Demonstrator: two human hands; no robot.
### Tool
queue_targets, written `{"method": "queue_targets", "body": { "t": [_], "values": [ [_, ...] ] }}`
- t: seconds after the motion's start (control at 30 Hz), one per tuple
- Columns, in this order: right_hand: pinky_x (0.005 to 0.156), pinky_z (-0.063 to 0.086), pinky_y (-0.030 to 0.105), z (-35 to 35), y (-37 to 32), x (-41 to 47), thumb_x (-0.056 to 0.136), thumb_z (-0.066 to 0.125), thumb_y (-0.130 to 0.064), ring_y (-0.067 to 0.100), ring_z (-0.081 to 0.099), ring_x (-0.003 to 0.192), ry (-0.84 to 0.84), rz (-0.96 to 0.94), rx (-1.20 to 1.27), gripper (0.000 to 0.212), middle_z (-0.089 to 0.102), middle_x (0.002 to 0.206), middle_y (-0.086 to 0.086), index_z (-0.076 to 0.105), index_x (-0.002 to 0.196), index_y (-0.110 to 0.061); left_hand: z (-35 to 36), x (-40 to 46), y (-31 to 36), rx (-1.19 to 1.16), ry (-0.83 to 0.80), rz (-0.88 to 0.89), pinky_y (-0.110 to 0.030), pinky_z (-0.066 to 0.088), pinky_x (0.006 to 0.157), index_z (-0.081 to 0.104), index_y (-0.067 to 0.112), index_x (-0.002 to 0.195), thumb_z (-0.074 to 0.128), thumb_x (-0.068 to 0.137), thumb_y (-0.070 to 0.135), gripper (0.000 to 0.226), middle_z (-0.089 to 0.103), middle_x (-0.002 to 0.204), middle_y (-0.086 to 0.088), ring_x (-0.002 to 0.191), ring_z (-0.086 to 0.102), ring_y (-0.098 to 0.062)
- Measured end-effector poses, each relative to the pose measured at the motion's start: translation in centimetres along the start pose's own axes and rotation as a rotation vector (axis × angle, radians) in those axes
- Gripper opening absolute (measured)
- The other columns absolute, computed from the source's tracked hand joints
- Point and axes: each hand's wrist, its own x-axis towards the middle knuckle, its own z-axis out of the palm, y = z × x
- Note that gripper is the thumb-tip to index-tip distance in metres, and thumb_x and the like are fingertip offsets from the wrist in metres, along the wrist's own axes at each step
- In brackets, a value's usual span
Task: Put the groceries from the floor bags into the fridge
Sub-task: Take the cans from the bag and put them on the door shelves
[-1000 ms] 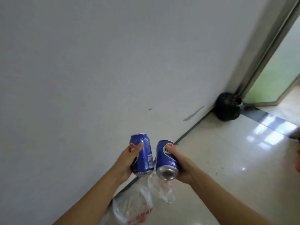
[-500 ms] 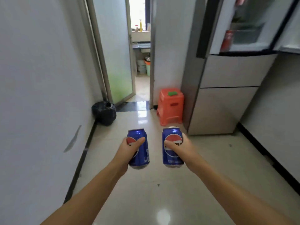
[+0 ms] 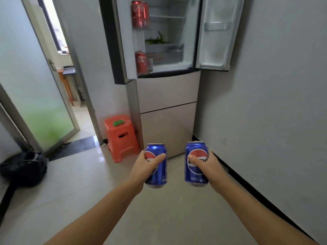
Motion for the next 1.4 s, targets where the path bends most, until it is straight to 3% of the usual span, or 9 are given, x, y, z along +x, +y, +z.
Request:
{"method": "queue_targets", "body": {
  "t": [0.13, 0.2, 0.3, 0.4, 0.57, 0.77, 1.17, 1.27, 1.4],
  "values": [
    [0.064, 0.052, 0.025, -2.7, -1.5, 6.8, 0.078, 0.074, -0.023, 0.017, 0.064, 0.09, 0.037, -0.038, -0.011, 0.049, 0.063, 0.104, 0.002, 0.049, 0.12, -0.019, 3.6, 7.5, 2.5, 0.039, -0.003, 0.06, -0.011, 0.037, 0.042, 0.044, 0.017, 0.087, 0.069, 0.083, 0.031, 0.029, 0.046, 0.066, 0.006, 0.055, 0.046, -0.006],
    [0.066, 0.053, 0.026, -3.9, -2.5, 10.8, 0.078, 0.074, -0.024, 0.02, 0.064, 0.094, 0.066, -0.065, -0.018, 0.052, 0.063, 0.11, 0.006, 0.048, 0.123, -0.018, 5.1, 11.9, 3.7, 0.042, -0.023, 0.073, -0.009, 0.037, 0.039, 0.05, 0.008, 0.098, 0.069, 0.083, 0.03, 0.033, 0.045, 0.065, 0.003, 0.052, 0.046, -0.006],
    [0.068, 0.054, 0.028, -5.4, -4.4, 16.8, 0.078, 0.074, -0.023, 0.023, 0.063, 0.097, 0.112, -0.097, -0.014, 0.054, 0.062, 0.111, 0.007, 0.047, 0.125, -0.018, 7.4, 18.4, 5.8, 0.052, -0.088, 0.096, -0.018, 0.051, 0.056, 0.041, 0.0, 0.128, 0.069, 0.082, 0.035, 0.064, 0.06, 0.09, -0.014, 0.073, 0.064, -0.017],
    [0.071, 0.055, 0.03, -7.1, -6.9, 23.5, 0.078, 0.074, -0.022, 0.024, 0.063, 0.097, 0.183, -0.118, 0.002, 0.054, 0.062, 0.11, 0.007, 0.046, 0.124, -0.017, 10.1, 26.1, 9.0, 0.072, -0.154, 0.112, -0.029, 0.054, 0.068, 0.044, 0.013, 0.125, 0.069, 0.081, 0.037, 0.056, 0.061, 0.111, -0.008, 0.09, 0.064, -0.019],
    [0.074, 0.055, 0.033, -10.8, -10.8, 32.7, 0.079, 0.073, -0.018, 0.022, 0.063, 0.093, 0.294, -0.16, 0.046, 0.049, 0.062, 0.105, 0.005, 0.047, 0.119, -0.019, 15.3, 37.0, 14.5, 0.072, -0.238, 0.18, -0.029, 0.052, 0.067, 0.047, 0.013, 0.11, 0.069, 0.082, 0.035, 0.042, 0.06, 0.091, 0.0, 0.08, 0.062, -0.015],
    [0.082, 0.056, 0.041, -15.8, -15.2, 44.7, 0.077, 0.074, -0.021, 0.027, 0.063, 0.098, 0.344, -0.256, -0.02, 0.056, 0.062, 0.111, 0.01, 0.046, 0.125, -0.017, 21.7, 47.9, 19.7, 0.058, -0.295, 0.266, -0.037, 0.054, 0.082, 0.043, 0.022, 0.123, 0.069, 0.081, 0.032, 0.05, 0.059, 0.113, -0.003, 0.099, 0.061, -0.02],
    [0.078, 0.053, 0.031, -20.3, -32.5, 68.3, 0.077, 0.075, -0.023, 0.021, 0.063, 0.098, 0.227, -0.621, -0.12, 0.056, 0.062, 0.111, 0.005, 0.047, 0.125, -0.019, 27.2, 66.6, 38.2, -0.204, -0.108, 0.557, -0.023, 0.053, 0.054, 0.049, 0.017, 0.112, 0.07, 0.081, 0.027, 0.039, 0.061, 0.094, -0.001, 0.081, 0.062, -0.013],
    [0.073, 0.052, 0.024, -21.1, -37.3, 72.3, 0.077, 0.074, -0.021, 0.015, 0.062, 0.093, 0.27, -0.772, -0.111, 0.053, 0.062, 0.106, 0.001, 0.048, 0.122, -0.019, 28.7, 70.7, 44.4, -0.239, -0.154, 0.678, -0.034, 0.053, 0.073, 0.049, 0.021, 0.117, 0.071, 0.079, 0.028, 0.045, 0.061, 0.106, -0.002, 0.098, 0.061, -0.02],
    [0.073, 0.051, 0.02, -22.7, -43.7, 76.4, 0.079, 0.073, -0.02, 0.008, 0.061, 0.091, 0.431, -0.971, -0.044, 0.048, 0.06, 0.102, -0.006, 0.047, 0.119, -0.022, 31.4, 74.7, 52.0, -0.261, -0.243, 0.895, -0.031, 0.052, 0.078, 0.046, 0.022, 0.122, 0.071, 0.08, 0.029, 0.049, 0.059, 0.112, 0.002, 0.102, 0.059, -0.016]
  ]
}}
